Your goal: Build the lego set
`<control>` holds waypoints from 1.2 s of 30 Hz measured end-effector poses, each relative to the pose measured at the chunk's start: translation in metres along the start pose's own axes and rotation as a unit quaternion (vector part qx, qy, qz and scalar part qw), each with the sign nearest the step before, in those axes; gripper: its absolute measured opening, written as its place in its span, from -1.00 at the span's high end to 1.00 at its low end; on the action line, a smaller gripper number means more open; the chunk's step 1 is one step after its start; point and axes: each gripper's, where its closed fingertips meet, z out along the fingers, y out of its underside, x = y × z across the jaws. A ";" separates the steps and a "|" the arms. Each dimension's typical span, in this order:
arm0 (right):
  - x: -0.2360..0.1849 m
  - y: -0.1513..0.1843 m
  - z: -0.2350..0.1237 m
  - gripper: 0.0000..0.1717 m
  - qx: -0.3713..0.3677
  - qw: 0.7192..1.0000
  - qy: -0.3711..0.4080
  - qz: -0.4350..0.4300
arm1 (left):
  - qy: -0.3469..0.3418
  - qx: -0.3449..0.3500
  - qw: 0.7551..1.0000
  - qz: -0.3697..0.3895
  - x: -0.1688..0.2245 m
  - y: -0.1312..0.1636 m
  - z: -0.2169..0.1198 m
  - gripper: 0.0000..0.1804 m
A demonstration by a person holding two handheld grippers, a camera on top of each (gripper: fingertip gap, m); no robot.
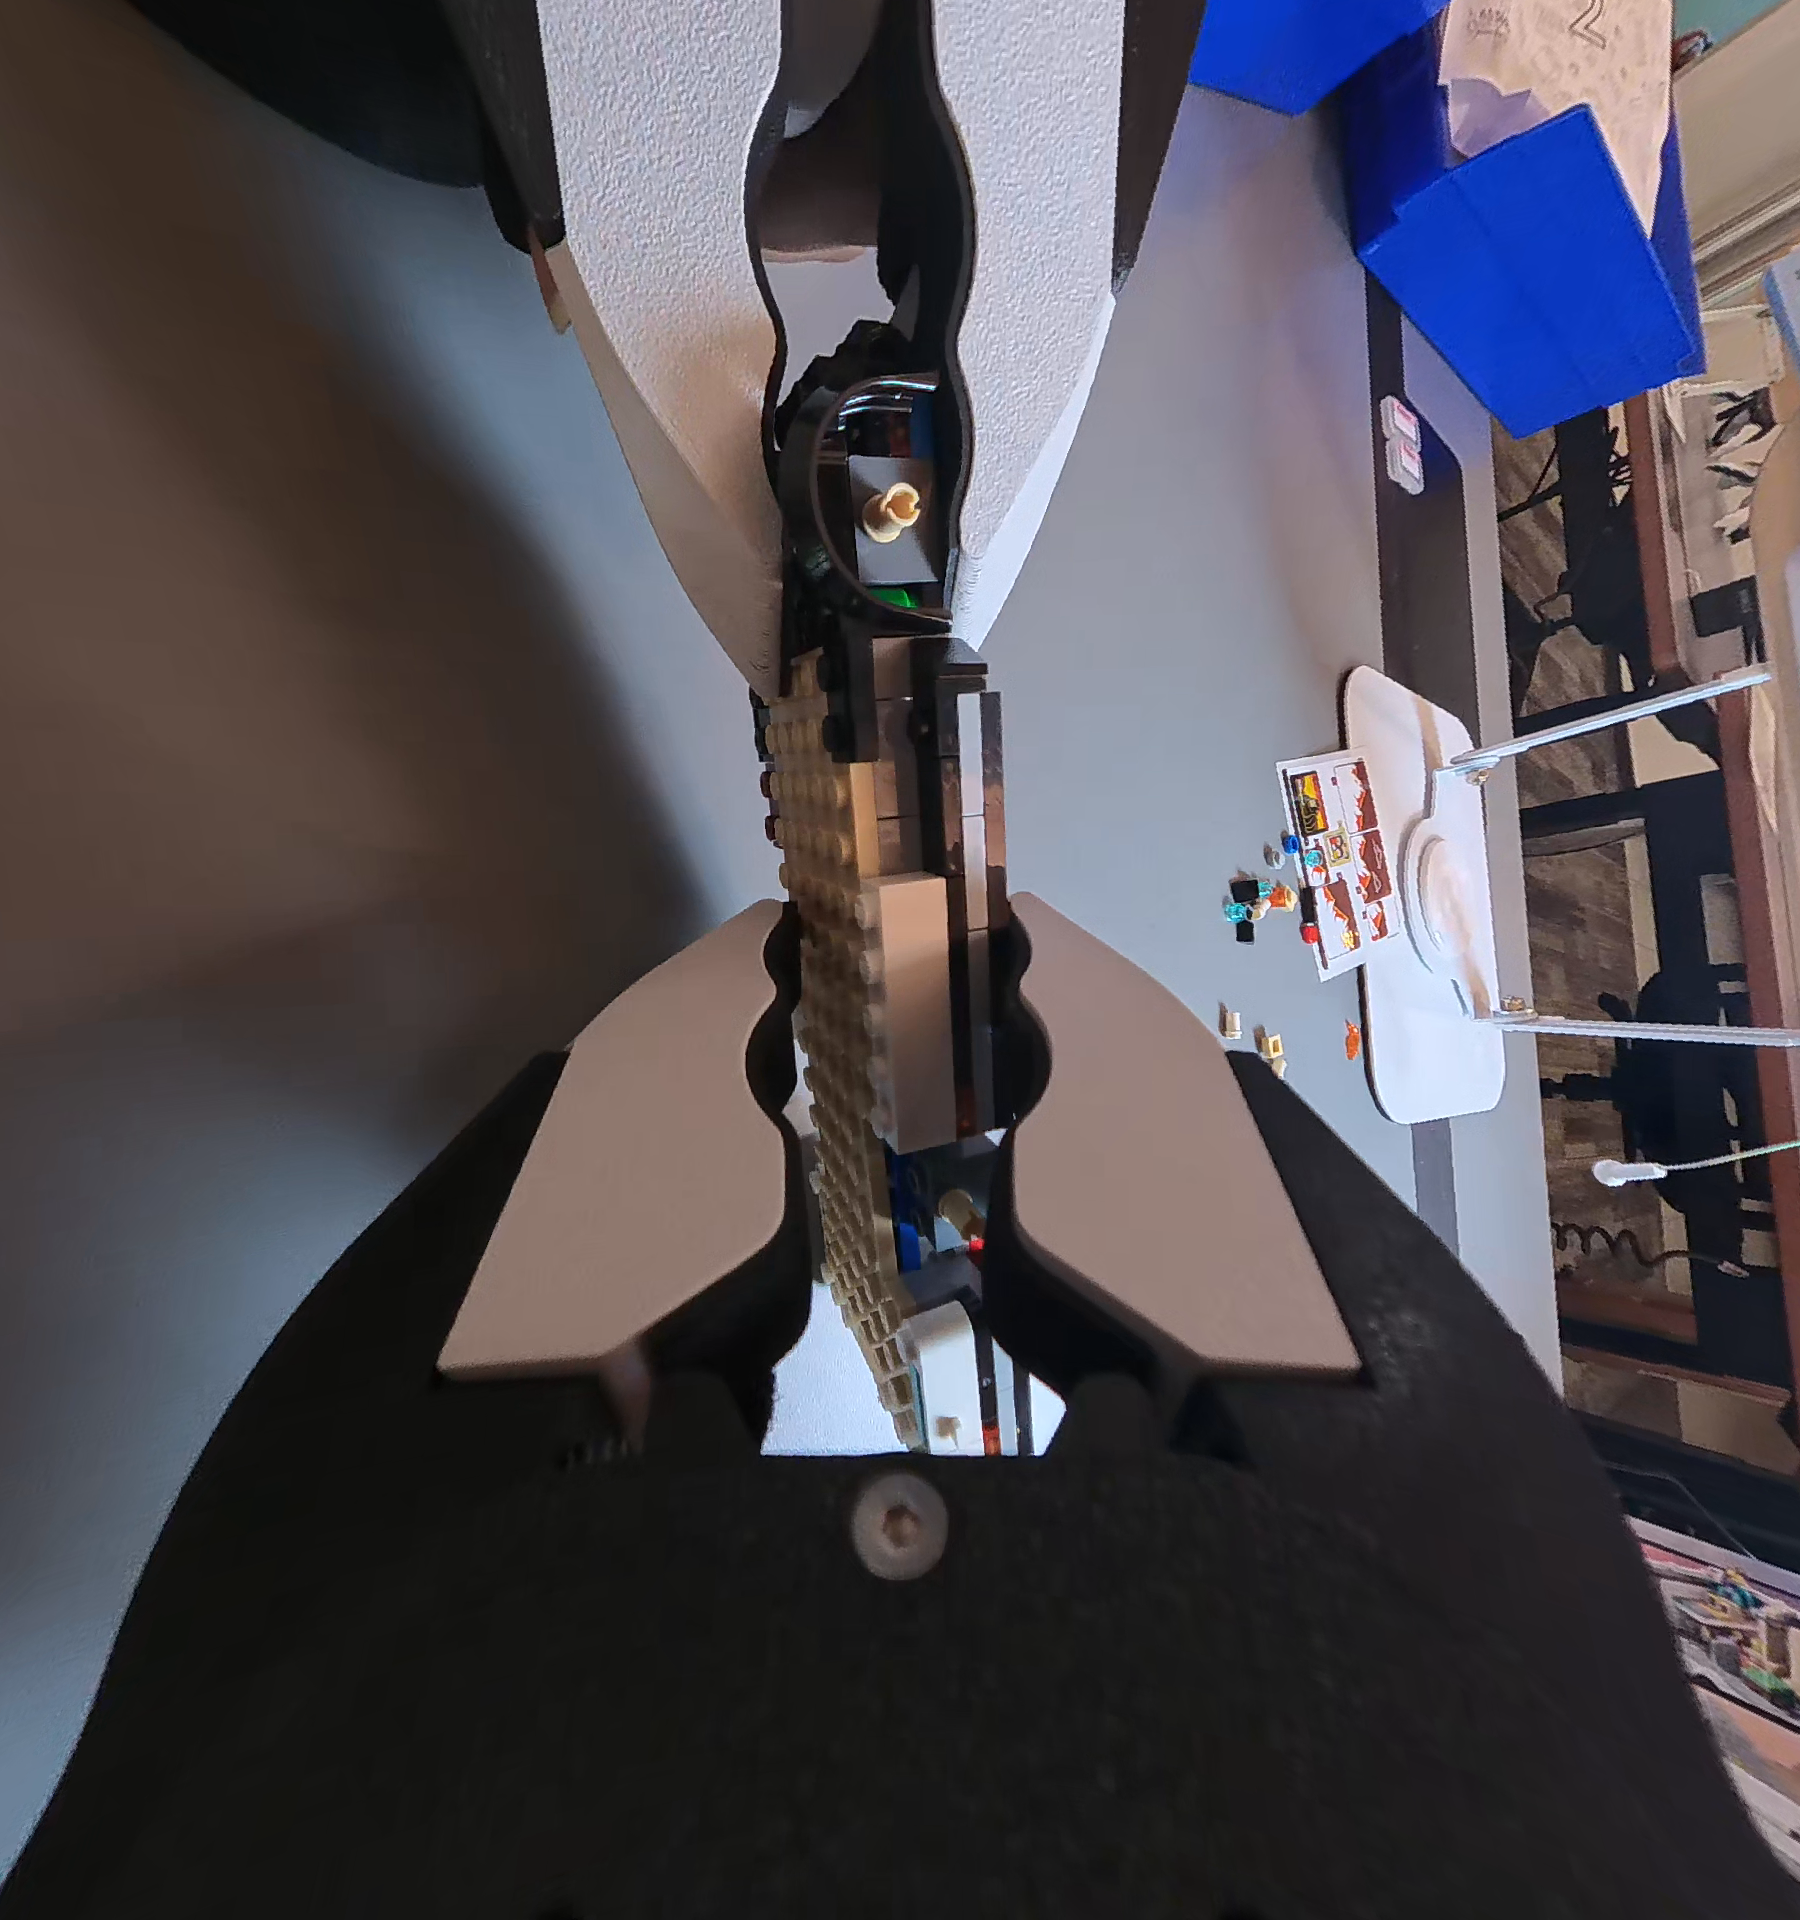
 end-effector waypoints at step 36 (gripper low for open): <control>0.013 0.025 0.037 0.17 -0.111 0.971 -0.212 0.015 | 0.139 0.014 0.796 -0.589 -0.039 0.040 -0.004 0.64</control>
